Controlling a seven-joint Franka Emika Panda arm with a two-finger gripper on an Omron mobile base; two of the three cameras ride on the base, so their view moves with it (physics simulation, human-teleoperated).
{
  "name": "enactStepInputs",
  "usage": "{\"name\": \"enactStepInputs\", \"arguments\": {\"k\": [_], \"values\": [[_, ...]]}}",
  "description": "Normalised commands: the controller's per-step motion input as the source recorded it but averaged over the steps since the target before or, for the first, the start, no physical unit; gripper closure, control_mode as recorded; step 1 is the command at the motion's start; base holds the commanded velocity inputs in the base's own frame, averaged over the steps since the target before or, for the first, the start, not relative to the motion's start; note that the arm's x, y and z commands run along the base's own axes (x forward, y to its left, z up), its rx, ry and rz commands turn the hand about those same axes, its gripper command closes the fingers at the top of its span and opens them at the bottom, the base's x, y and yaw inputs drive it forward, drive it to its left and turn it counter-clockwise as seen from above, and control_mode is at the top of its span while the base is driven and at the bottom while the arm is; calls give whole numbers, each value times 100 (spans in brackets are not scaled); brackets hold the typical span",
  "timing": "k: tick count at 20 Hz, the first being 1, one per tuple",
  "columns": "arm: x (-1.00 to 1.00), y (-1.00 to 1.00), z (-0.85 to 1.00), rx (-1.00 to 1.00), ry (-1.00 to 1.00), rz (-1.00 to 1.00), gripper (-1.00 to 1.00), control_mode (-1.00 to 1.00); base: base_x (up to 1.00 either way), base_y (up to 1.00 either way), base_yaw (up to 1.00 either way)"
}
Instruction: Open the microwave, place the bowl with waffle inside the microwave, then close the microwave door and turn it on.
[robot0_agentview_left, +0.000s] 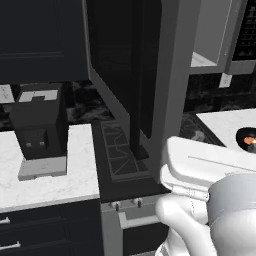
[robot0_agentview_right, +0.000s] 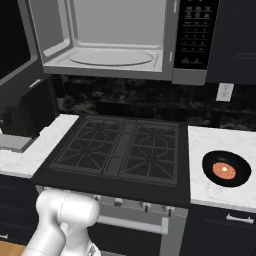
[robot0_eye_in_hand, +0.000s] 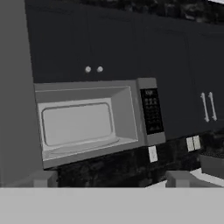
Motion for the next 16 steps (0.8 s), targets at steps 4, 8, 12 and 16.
{"name": "enactStepInputs", "arguments": {"k": [4, 8, 12, 16], "values": [[26, -100, 0, 43, 8, 0, -100, -100, 0, 0, 0], [52, -100, -9, 50, 23, 0, -100, -100, 0, 0, 0], [57, -100, -28, 56, 25, 0, -100, -100, 0, 0, 0], [49, -100, -44, 59, 18, 0, -100, -100, 0, 0, 0]]}}
